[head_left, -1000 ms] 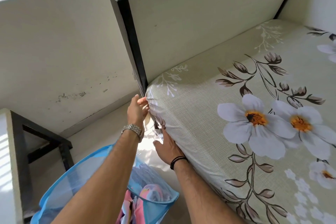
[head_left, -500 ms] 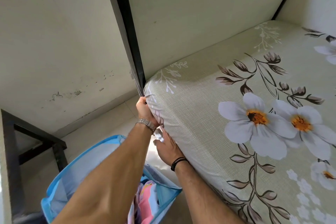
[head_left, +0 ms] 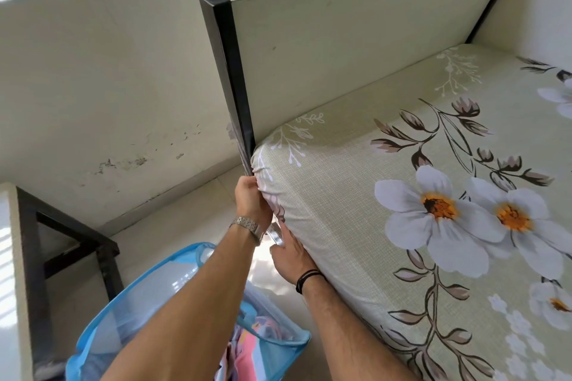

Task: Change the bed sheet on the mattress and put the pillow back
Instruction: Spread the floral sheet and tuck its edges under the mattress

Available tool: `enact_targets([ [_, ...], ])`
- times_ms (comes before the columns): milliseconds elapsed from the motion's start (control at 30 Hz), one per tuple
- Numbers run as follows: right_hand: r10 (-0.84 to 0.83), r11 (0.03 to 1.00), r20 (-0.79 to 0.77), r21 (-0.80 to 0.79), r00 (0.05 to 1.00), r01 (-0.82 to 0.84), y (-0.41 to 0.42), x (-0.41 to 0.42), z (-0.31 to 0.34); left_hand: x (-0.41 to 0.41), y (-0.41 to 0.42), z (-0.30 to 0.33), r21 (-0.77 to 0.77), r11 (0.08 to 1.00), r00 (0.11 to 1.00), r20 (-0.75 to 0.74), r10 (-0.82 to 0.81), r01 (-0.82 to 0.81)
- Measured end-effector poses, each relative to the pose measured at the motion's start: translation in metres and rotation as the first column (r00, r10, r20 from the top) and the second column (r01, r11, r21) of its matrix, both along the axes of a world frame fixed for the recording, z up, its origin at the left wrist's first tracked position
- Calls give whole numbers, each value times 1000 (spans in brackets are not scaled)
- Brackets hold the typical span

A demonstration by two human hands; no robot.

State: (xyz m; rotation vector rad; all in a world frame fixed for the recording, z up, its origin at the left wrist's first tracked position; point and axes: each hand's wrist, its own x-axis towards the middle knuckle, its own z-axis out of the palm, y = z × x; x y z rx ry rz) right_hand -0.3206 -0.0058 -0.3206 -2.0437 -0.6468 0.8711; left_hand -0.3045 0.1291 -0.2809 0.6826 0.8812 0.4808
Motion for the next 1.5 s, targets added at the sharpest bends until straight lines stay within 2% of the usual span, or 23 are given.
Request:
enact_targets([
  [67,11,1000,21,5,1000,-11,-1,1,5,12,1,12,-95,995,1000,18,25,-23],
  [167,7,1000,28,21,1000,-8,-2,2,3,21,5,5,-140,984,992,35,117,-111],
  [233,11,1000,32,26,999,-12,-2,2,2,17,5,1,-167,984,996,61,65,-54],
  [300,23,1000,20,12,1000,-23,-2,2,3,9,9,-7,-203,975,994,71,-82,95],
  [367,31,999,11,8,999,-31,0,2,4,1,12,-1,-140,973,982,-27,-188,183],
  [400,26,1000,29,14,999,-26,1,2,1,-3,15,3,-62,981,973,-126,-191,184],
  [467,17,1000,52,14,998,-17,3,3,-8,-11,20,7,153,983,936,-350,-38,97],
  [500,12,1000,47,11,999,-13,3,3,-12,-16,20,8,275,960,921,-384,59,53],
  [533,14,1000,47,6,999,-14,3,3,-12,-19,20,5,364,931,931,-349,105,31],
  [567,13,1000,59,-5,998,-12,4,2,-13,-21,15,7,381,924,957,-282,72,43],
  [633,9,1000,113,-8,994,-8,5,1,-12,-21,2,11,230,965,988,-118,-99,124],
  [700,-10,1000,88,27,996,7,7,1,-15,-18,-6,11,86,974,977,17,-212,209],
  [767,-23,999,59,38,998,20,7,0,-14,-12,-9,10,-24,988,984,100,-147,150],
  [800,-23,999,60,32,998,21,8,-2,-12,-7,-10,11,-65,994,993,85,-80,85],
  [867,-25,999,133,-23,991,29,9,-3,-9,6,-11,19,18,1000,996,-90,-9,10],
  [933,-17,997,185,-72,983,31,12,-3,-10,10,-8,26,277,958,895,-443,57,76],
  [967,-20,998,159,-57,987,29,13,-3,-11,8,-6,26,366,925,843,-526,116,101],
  [1000,-16,999,122,-38,992,21,13,-3,-8,4,-5,25,381,919,848,-515,121,101],
  [1100,14,999,101,-38,995,-10,13,-2,-5,-12,-17,22,95,990,950,-304,-70,103],
  [1267,127,991,256,-77,958,-110,2,-1,-4,-2,-15,20,95,974,978,-48,-204,208],
  [1400,411,912,405,-168,817,-375,-12,-8,-15,-1,-19,17,46,978,977,-63,-201,204],
  [1433,438,899,378,-168,816,-405,-15,-17,-15,-4,-19,15,46,976,976,-71,-208,212],
  [1500,401,916,235,-85,886,-392,-23,-43,-9,-6,-17,12,56,973,972,-87,-217,223],
])
